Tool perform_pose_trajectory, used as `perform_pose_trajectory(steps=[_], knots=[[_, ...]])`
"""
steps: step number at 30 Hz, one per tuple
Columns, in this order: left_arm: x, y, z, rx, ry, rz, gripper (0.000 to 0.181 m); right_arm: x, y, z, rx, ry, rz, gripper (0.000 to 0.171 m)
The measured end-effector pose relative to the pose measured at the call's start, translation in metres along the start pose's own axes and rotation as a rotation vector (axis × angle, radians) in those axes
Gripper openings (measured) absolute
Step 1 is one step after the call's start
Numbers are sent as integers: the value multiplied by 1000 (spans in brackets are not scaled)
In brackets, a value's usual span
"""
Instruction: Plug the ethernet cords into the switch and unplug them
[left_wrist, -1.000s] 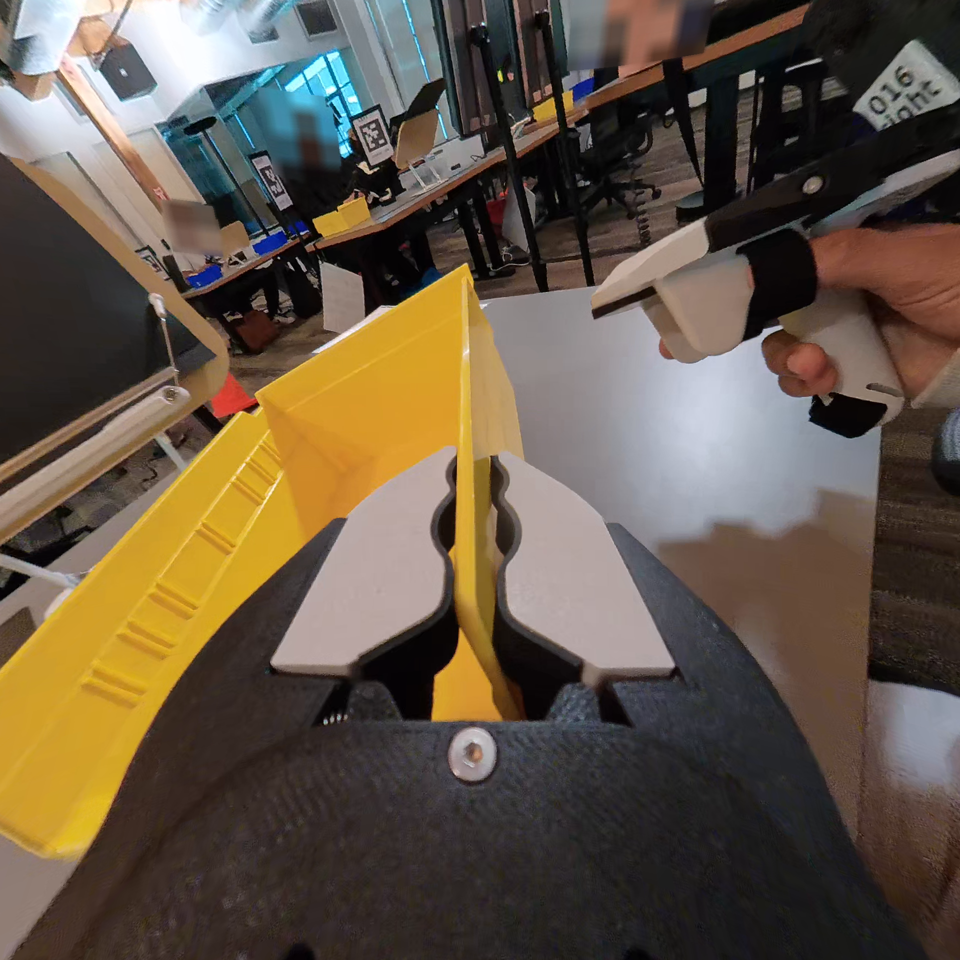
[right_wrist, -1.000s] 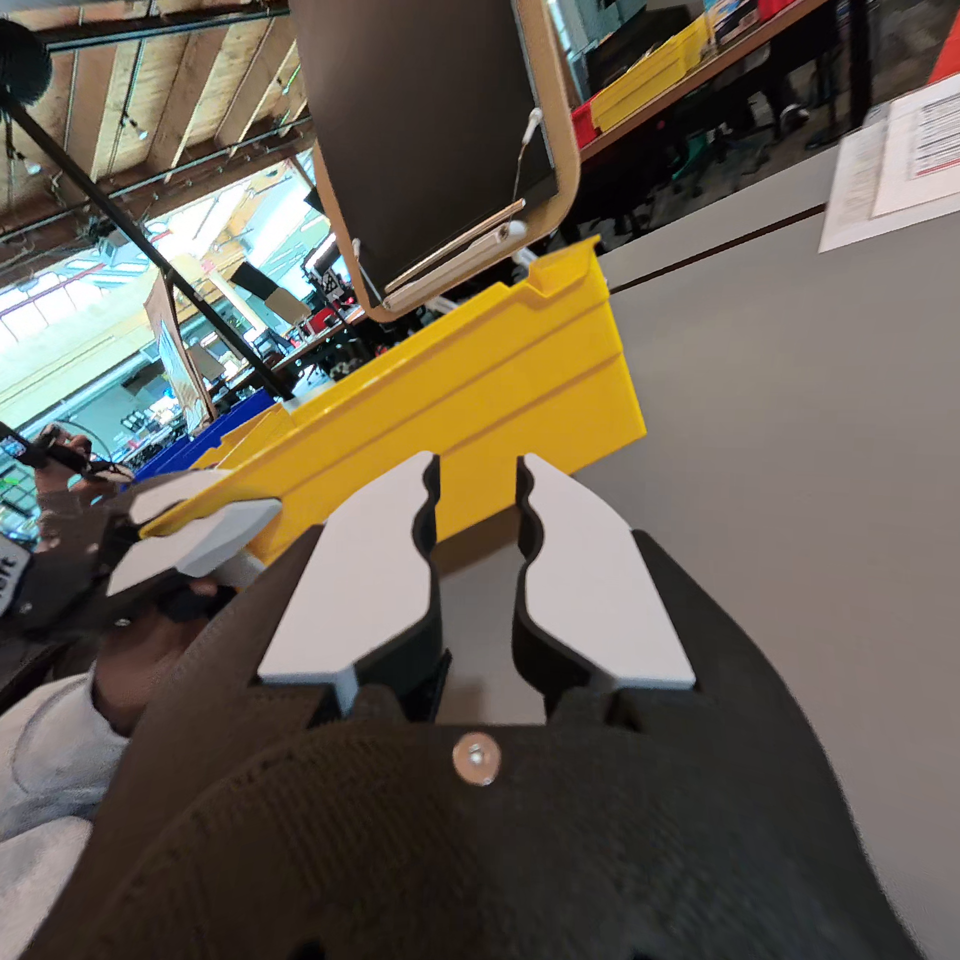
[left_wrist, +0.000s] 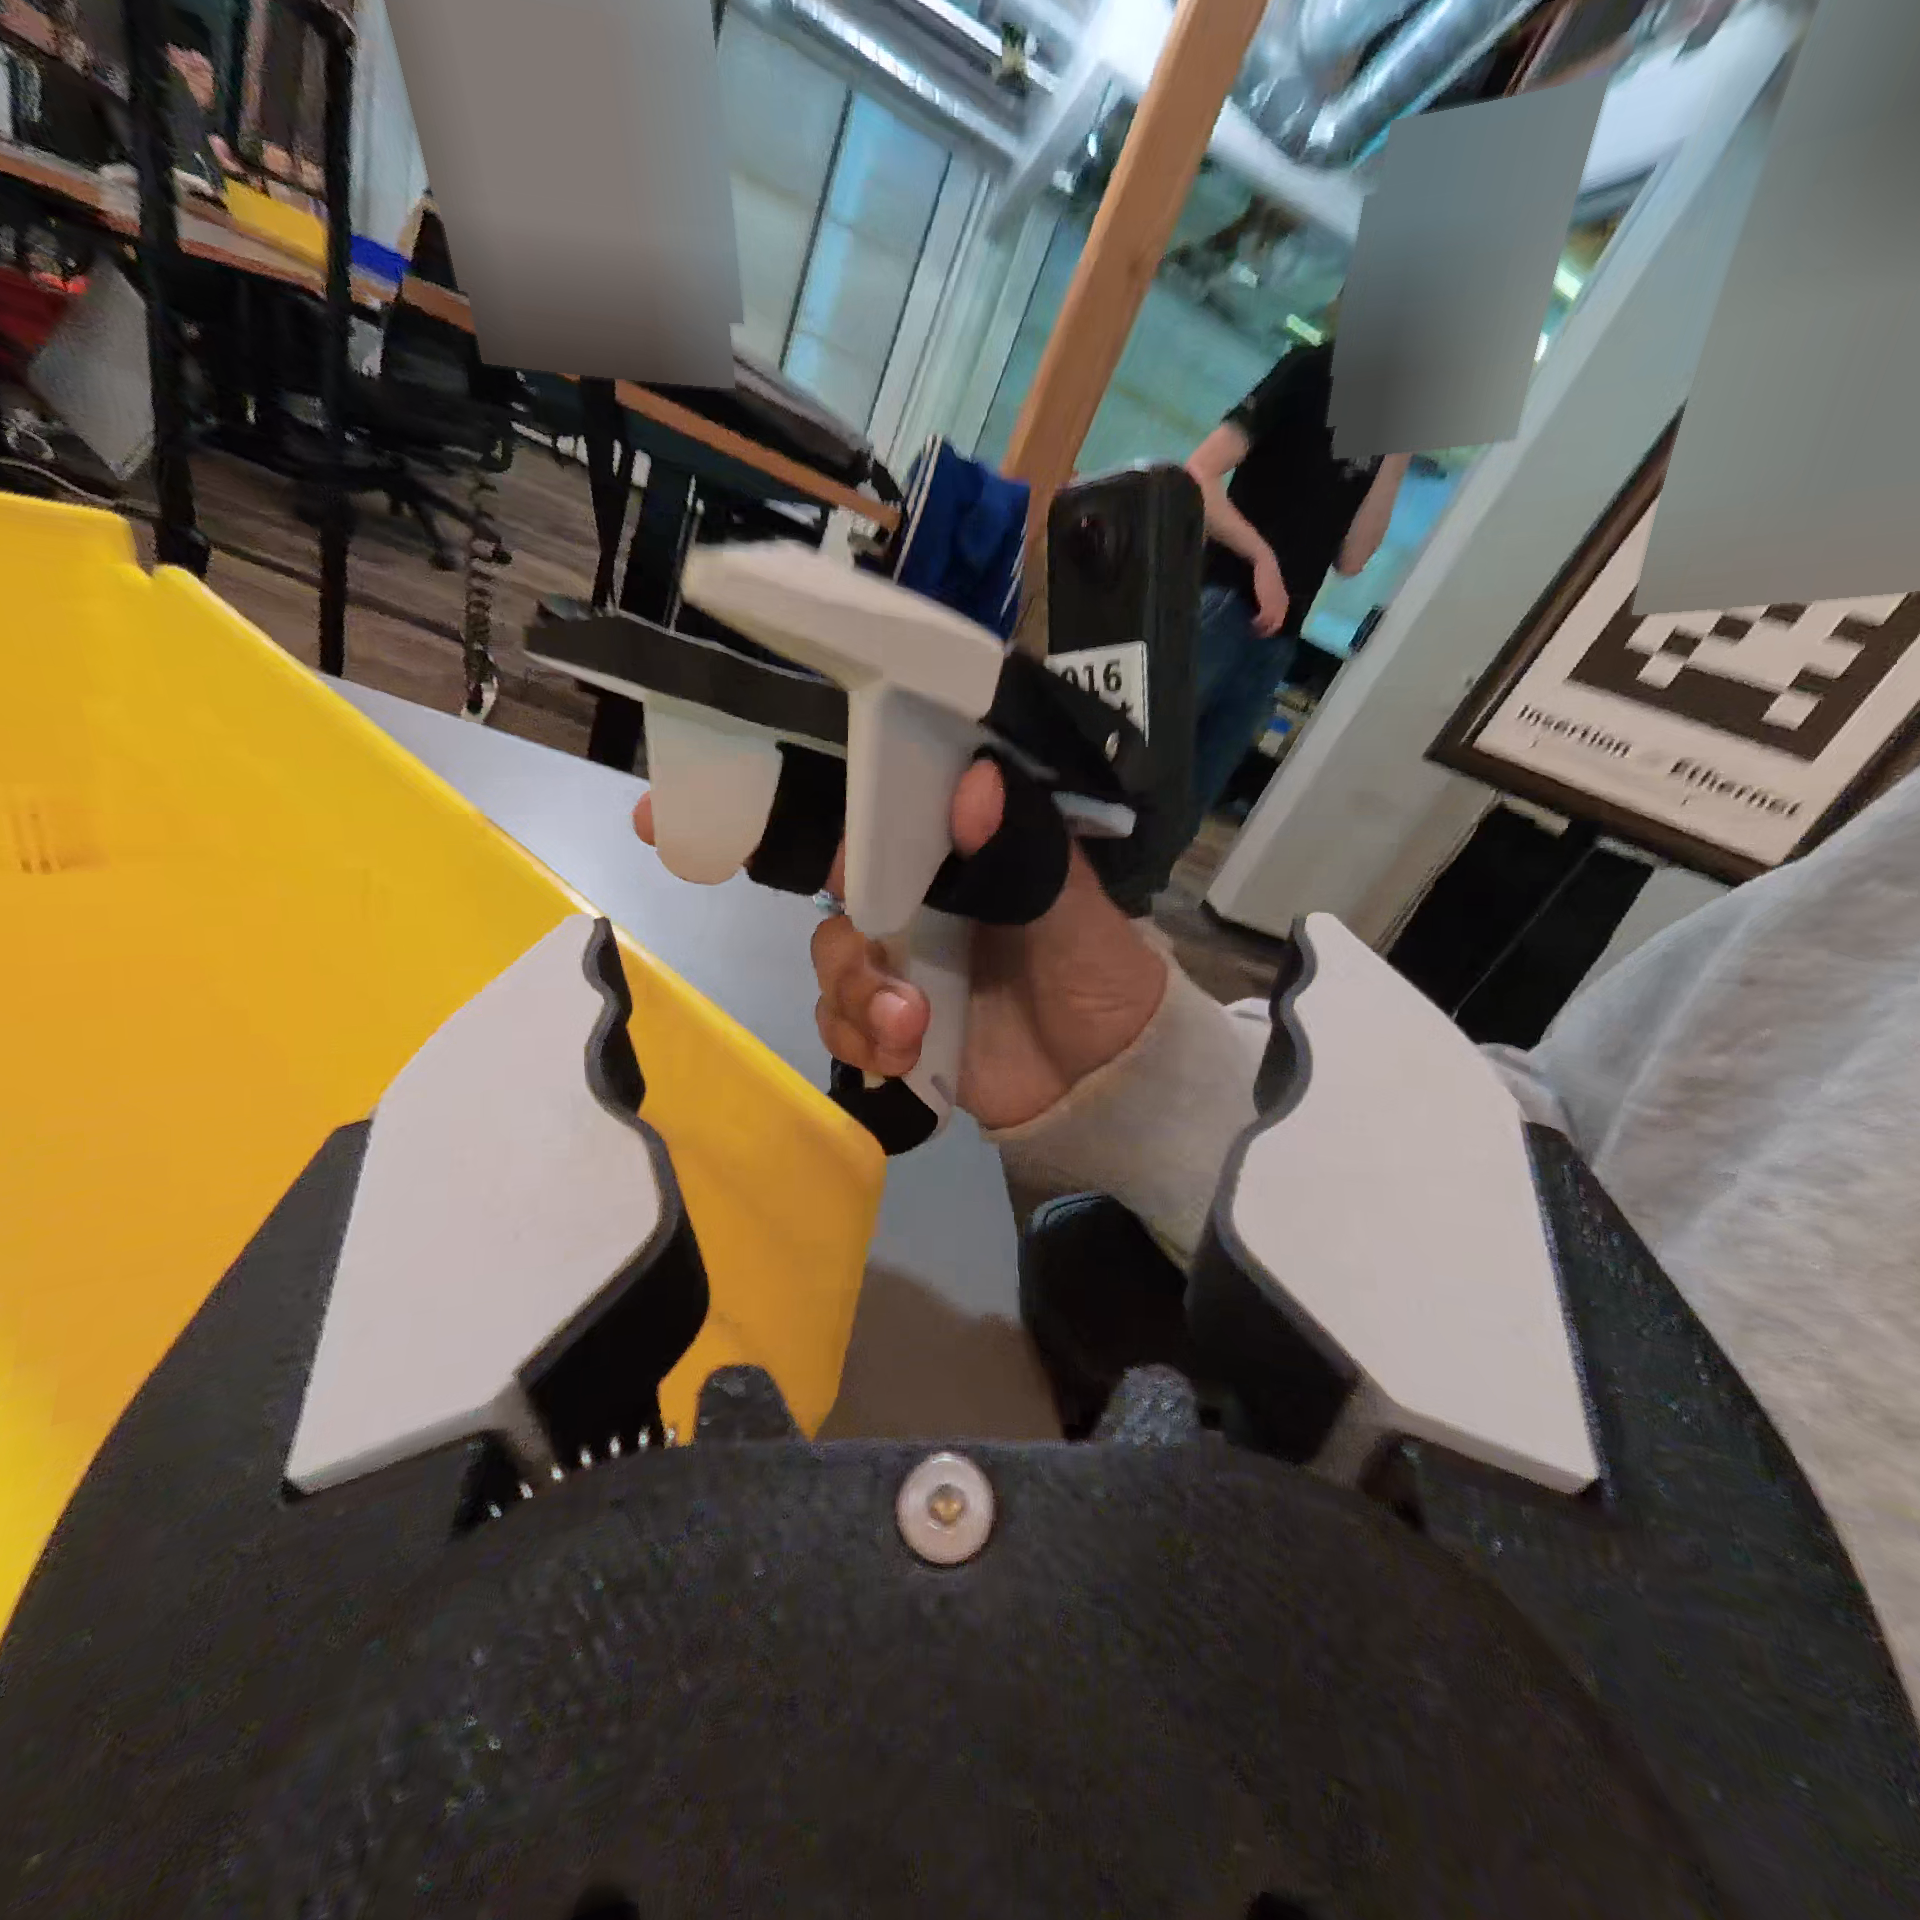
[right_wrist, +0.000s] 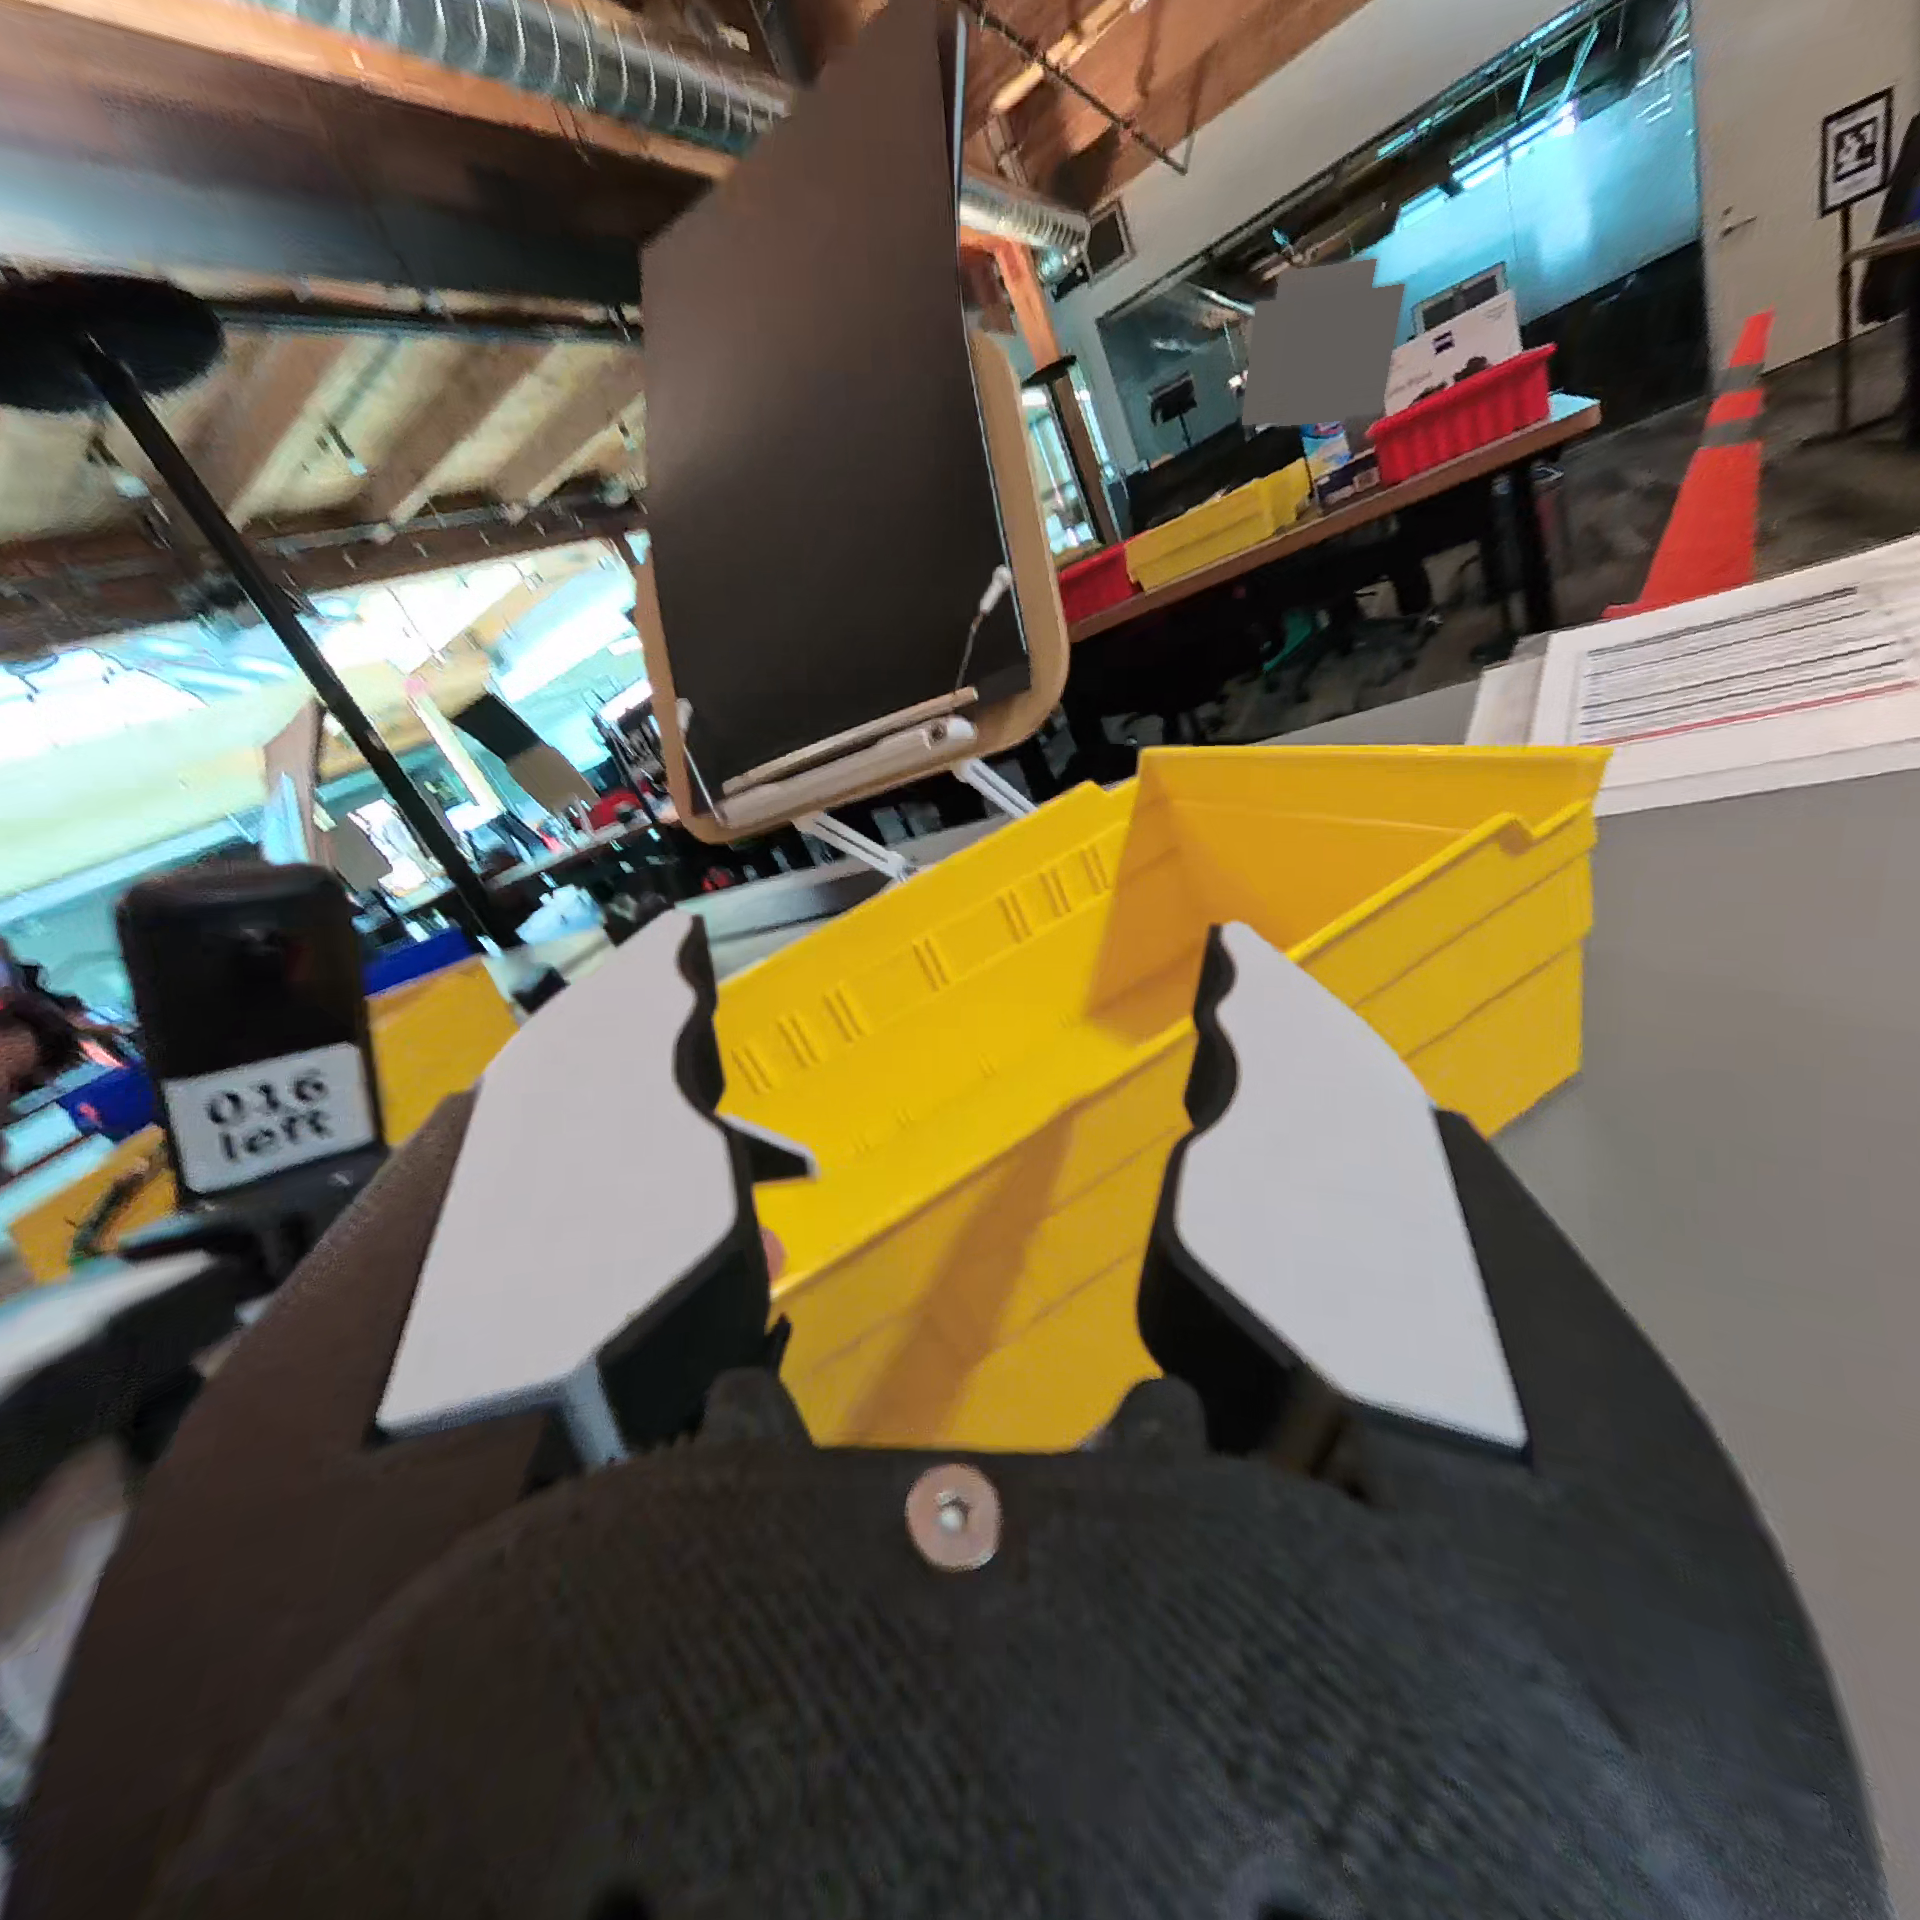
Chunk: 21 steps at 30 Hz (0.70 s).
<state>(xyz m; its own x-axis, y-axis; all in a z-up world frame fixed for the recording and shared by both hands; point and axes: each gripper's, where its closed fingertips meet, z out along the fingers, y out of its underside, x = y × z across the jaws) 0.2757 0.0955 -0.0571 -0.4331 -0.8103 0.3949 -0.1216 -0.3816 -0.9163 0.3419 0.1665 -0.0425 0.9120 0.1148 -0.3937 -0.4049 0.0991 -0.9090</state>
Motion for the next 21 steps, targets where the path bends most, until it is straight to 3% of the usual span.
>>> perform_pose_trajectory(steps=[7,11,12,15,18,21], knots=[[-28,-13,-116,48,-237,10,120,-43,72,13,-312,-20,-189,144],[-58,-8,-200,78,-453,39,118,-24,99,18,-457,135,-330,144],[-63,-7,-218,98,-494,32,116,-19,96,18,-454,157,-329,137],[-76,-9,-254,203,-550,-94,113,17,75,13,-420,285,-403,84],[-72,-32,-264,348,-459,-198,109,62,53,-2,-395,400,-376,37],[-70,-29,-264,336,-433,-229,107,103,33,-21,-368,463,-334,17]])
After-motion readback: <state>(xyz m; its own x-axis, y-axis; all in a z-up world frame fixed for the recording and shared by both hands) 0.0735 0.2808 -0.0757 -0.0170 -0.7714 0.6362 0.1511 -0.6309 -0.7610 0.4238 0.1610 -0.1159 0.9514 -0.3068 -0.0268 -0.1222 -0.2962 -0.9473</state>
